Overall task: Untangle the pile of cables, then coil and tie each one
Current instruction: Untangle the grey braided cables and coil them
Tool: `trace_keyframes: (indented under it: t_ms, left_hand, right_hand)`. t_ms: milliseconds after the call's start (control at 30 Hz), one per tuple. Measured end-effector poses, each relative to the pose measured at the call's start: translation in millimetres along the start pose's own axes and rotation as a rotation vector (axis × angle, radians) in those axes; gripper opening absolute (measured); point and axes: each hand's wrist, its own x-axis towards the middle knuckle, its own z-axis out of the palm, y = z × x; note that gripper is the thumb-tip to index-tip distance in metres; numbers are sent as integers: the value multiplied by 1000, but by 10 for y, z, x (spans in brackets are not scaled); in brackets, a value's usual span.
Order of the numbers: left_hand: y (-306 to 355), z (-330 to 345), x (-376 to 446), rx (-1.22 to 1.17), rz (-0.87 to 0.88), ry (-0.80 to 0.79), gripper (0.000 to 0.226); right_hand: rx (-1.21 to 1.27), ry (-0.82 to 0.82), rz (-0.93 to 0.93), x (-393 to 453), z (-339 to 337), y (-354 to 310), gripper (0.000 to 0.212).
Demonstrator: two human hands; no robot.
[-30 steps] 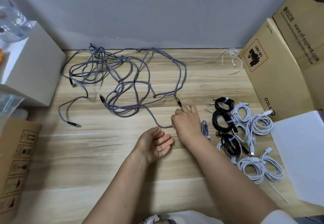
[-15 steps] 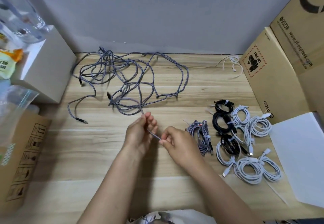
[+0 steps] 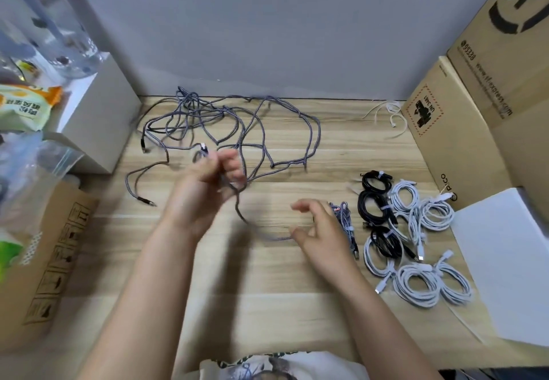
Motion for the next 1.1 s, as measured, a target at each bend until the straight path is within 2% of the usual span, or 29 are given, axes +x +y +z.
trace_keyframes:
  t_ms: [67,133,267,300,367,433,500,533,600,633,733,800,867,1000,1100]
  left_hand:
    - [-181,166,-130,185,-66,-83,29]
    - [-335,272,-213,244,-103,-111,26]
    - [-441,336,-251,97,-143,-150,21]
    - [-437,341,-260,75,-156,-164,23]
    - [-441,340,-257,42,-179,-177,21]
    - [-411,340,-224,-48,-225,-167,16]
    - [-418,251,-117,-232,-304,-149,5]
    - [-409,185,-56,-349,-321,-134,10]
    - [-388,15,75,-552,-314,-66,35]
    - [-362,-83,133,-635,-292,-21,35]
    - [-247,-362,292,-783,-171,193,8]
    - [-163,-492,363,-826,-79,264,31]
    - [-99,-476,348,-730,-21,225,49]
    - [-78,-125,128,-242,31,49,39]
    - [-143,81,-39,11,52,-82,31]
  right_hand:
    - [82,6,-105,22,24,-205,41]
    - [116,-10,-139,39,53,-351,51]
    - [177,-37,-50,57,66,-407,49]
    - [188,-35,-47,56,76,-397,43]
    - [146,-1,-67,52,79,-395,13]
    - [65,26,-73,28,72,-409,32]
    - [57,68,-70,-14,16,-443,38]
    - [79,90,-80,-39,-28,-485,41]
    - [226,147,-95,-79,-139,-566,53]
    - [341,175,-104,-95,-203,-610,56]
    - [572,276,-135,-126,-424,-698,57]
    - [554,346,-152,-88,-519,-683,53]
    - [449,371,-169,-24,-508,-644,45]
    - [268,312,-120,91,-266,-659,12]
    - [52,171,-53,154,-98,-727,41]
